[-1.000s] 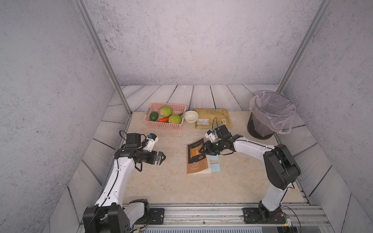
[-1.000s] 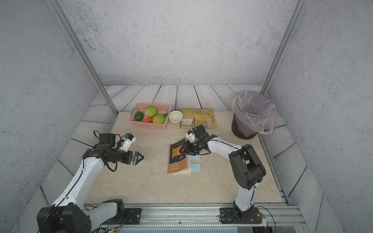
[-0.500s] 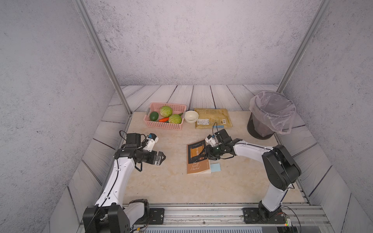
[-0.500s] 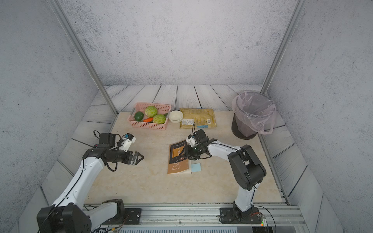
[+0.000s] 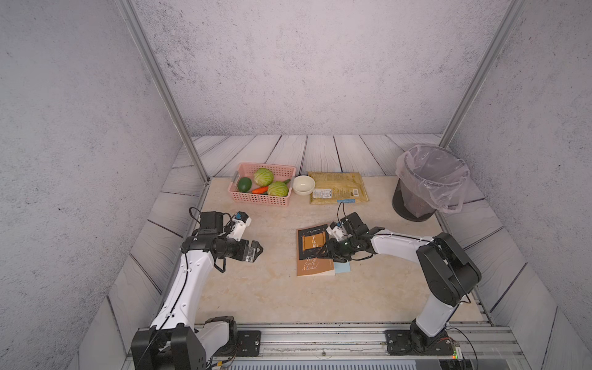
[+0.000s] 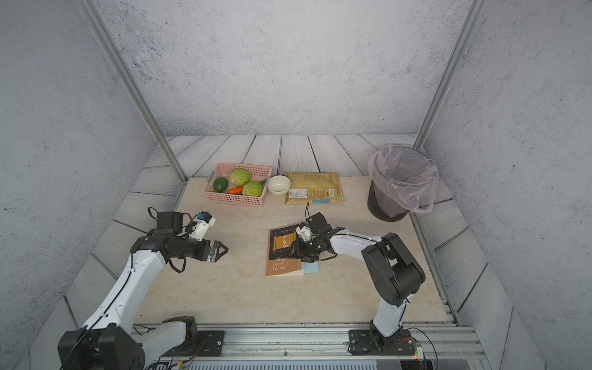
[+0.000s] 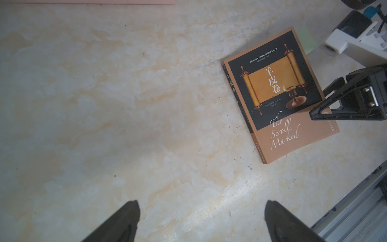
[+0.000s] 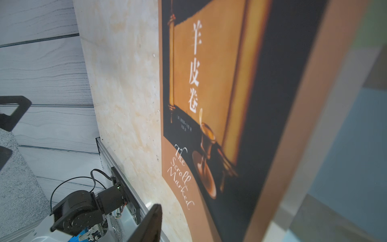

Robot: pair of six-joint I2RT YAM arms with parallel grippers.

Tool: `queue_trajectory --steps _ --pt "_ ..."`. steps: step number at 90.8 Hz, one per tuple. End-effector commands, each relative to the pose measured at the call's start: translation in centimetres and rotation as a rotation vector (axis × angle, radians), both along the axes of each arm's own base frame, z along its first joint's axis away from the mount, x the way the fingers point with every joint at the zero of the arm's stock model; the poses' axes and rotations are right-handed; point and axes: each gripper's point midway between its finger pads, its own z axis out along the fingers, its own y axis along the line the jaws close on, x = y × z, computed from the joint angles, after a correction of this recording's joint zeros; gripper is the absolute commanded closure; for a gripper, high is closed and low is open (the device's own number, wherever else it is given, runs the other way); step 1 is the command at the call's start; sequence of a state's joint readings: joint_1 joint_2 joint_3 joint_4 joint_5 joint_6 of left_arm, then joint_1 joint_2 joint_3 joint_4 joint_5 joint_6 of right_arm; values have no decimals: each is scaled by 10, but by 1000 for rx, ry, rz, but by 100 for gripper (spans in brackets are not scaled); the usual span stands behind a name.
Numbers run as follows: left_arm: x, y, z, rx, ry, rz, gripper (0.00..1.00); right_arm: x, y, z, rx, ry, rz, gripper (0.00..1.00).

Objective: Peel off the used sticky note
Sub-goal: Open the book at the center of the board.

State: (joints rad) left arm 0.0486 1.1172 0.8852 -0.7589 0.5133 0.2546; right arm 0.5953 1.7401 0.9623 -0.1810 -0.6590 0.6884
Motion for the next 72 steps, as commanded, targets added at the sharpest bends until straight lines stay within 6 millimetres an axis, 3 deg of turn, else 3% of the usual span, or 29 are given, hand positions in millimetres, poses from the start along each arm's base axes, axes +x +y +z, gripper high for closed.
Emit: queue_trajectory --steps 1,34,45,58,72 --pt "-2 0 2 -8 -5 0 1 -5 3 15 18 -37 8 50" --pt "1 5 5 15 -28 23 0 -21 11 20 -34 -71 25 63" --pt "5 8 7 30 -49 38 2 -21 9 16 -71 -79 13 78" --pt "12 8 14 31 -73 42 11 -22 11 20 -86 -89 18 94" --pt "21 -3 26 -6 -74 36 20 -23 16 30 -123 -130 41 99"
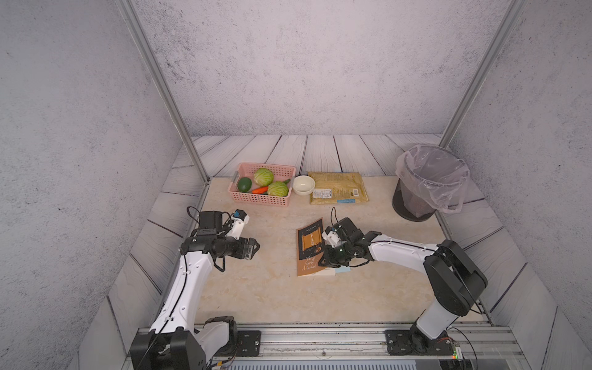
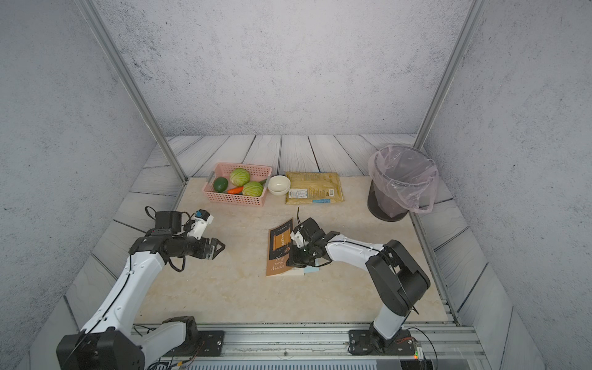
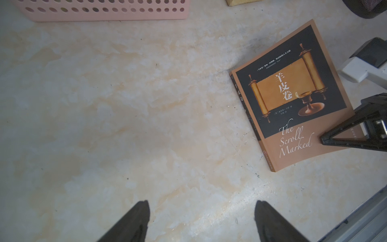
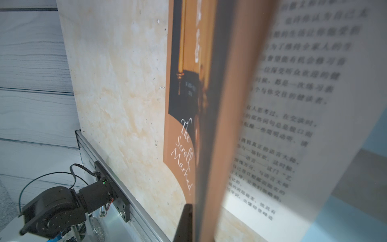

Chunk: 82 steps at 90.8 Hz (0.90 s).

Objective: Peel off the used sticky note
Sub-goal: Open the book at the center of the board.

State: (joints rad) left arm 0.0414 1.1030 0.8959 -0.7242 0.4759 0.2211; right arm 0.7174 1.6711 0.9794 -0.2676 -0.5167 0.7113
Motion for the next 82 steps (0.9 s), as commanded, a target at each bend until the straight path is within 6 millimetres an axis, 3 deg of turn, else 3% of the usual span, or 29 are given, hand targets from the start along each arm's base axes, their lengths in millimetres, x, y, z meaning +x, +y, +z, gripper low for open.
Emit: queue_trajectory --steps 1,22,30,58,82 --pt "13 -8 18 -26 -29 -1 21 3 2 20 -29 -72 12 99" --pt "37 -45 26 -47 53 -5 23 5 11 22 -87 -104 44 99" --pt "49 -60 27 -42 79 22 18 6 14 22 -107 -118 52 99" --pt "100 -117 33 -13 63 43 17 7 19 18 -198 -170 102 99" --pt "125 -170 35 -59 143 18 10 8 23 18 -232 -200 125 100"
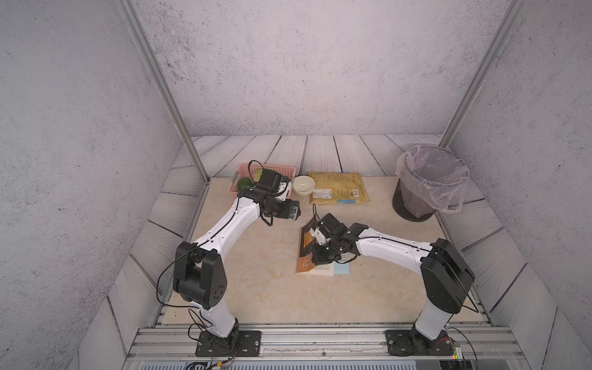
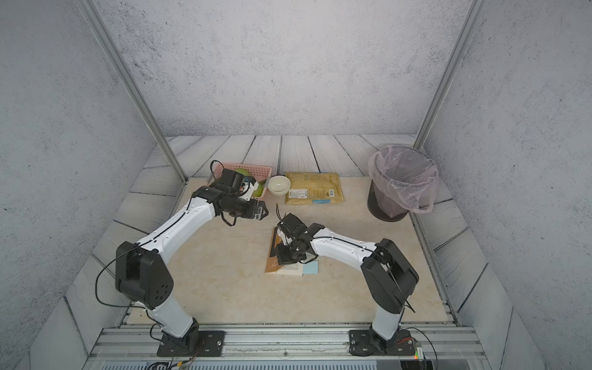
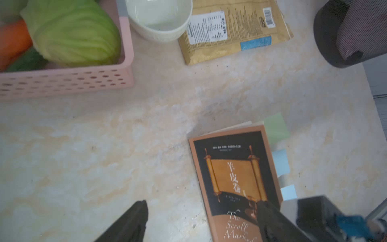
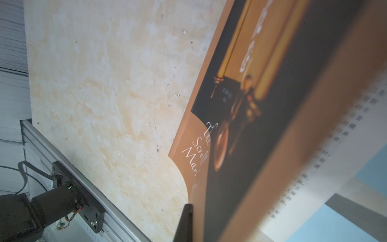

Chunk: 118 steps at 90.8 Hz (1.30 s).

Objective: Peel off the used sticky note
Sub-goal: Open the book at the center of the board.

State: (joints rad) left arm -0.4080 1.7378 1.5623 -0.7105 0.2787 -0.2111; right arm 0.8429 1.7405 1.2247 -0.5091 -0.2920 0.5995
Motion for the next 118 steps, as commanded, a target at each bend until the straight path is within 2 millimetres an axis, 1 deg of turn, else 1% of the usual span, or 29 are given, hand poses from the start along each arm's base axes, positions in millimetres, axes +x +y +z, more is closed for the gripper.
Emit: queue_trajectory --steps 1,19,34,50,74,87,99,104,118 --pt "4 -16 6 -17 40 19 10 5 -1 0 -41 -44 17 100" --pt "15 -40 3 -75 84 13 6 4 0 3 -35 -76 36 100" --pt "16 -58 -11 -91 159 -16 4 4 1 3 -48 -88 54 100" --pt "18 -72 -22 -63 181 -35 3 5 3 3 -67 -99 62 100" --pt "12 -87 -52 -34 263 -56 4 6 0 2 -95 -109 63 100" --pt "7 -91 -59 -18 278 -74 7 6 0 3 -99 -114 66 100" --pt "2 -92 -64 -9 301 -87 8 8 1 3 -103 -120 64 100" --pt "0 -92 -65 -6 309 -95 12 8 1 2 -106 -119 62 100" --pt "-4 -90 -67 7 315 -114 40 9 1 2 -109 -123 58 100"
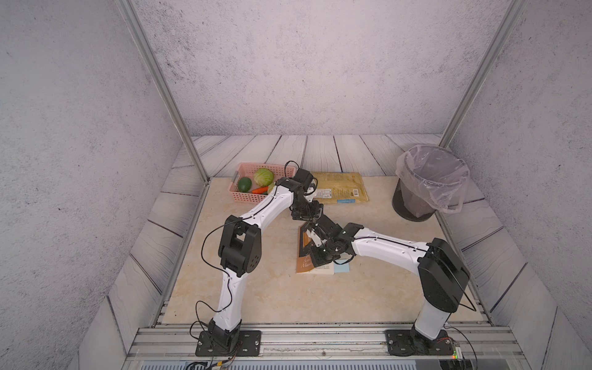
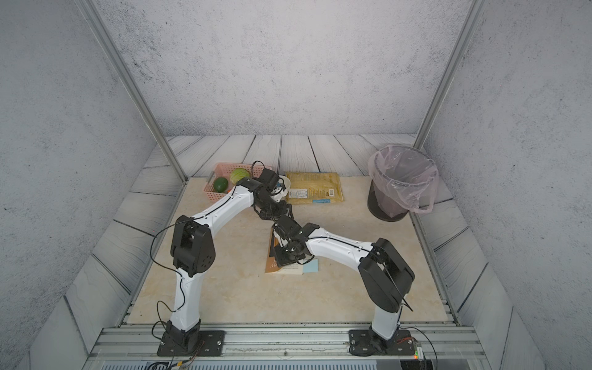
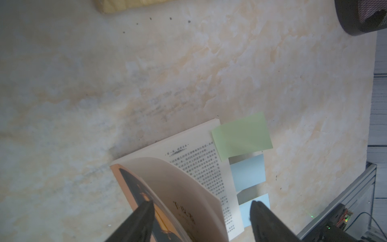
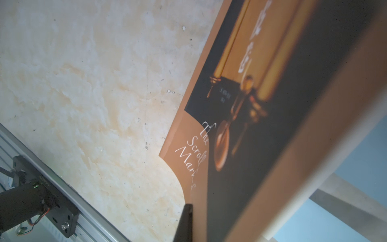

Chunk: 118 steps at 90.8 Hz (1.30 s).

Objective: Peel off the used sticky note
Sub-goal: Open the book at the center of the board.

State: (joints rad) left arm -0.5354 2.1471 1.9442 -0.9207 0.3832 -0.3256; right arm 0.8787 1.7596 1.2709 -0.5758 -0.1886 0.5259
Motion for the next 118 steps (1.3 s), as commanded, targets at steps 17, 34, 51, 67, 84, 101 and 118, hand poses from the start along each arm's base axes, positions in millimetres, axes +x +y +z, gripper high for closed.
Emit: queue_trajectory --steps 17,34,51,67,84,101,118 --pt "-7 0 3 18 7 -52 61 10 2 6 -15 -55 -3 100" --pt "-8 4 4 43 -3 -67 92 10 0 6 -22 -63 -9 100" --pt "-11 8 4 60 1 -85 100 11 -1 7 -23 -69 -17 99" --pt "-13 12 11 61 -41 -123 100 10 -4 10 -18 -75 -29 75" --pt "-21 16 17 22 -87 -193 100 4 -8 30 29 -93 -39 44" --pt "-30 26 17 -1 -109 -234 100 -4 -17 49 71 -97 -53 29" --pt "-31 44 17 -49 -83 -230 100 -14 -25 64 127 -84 -70 29"
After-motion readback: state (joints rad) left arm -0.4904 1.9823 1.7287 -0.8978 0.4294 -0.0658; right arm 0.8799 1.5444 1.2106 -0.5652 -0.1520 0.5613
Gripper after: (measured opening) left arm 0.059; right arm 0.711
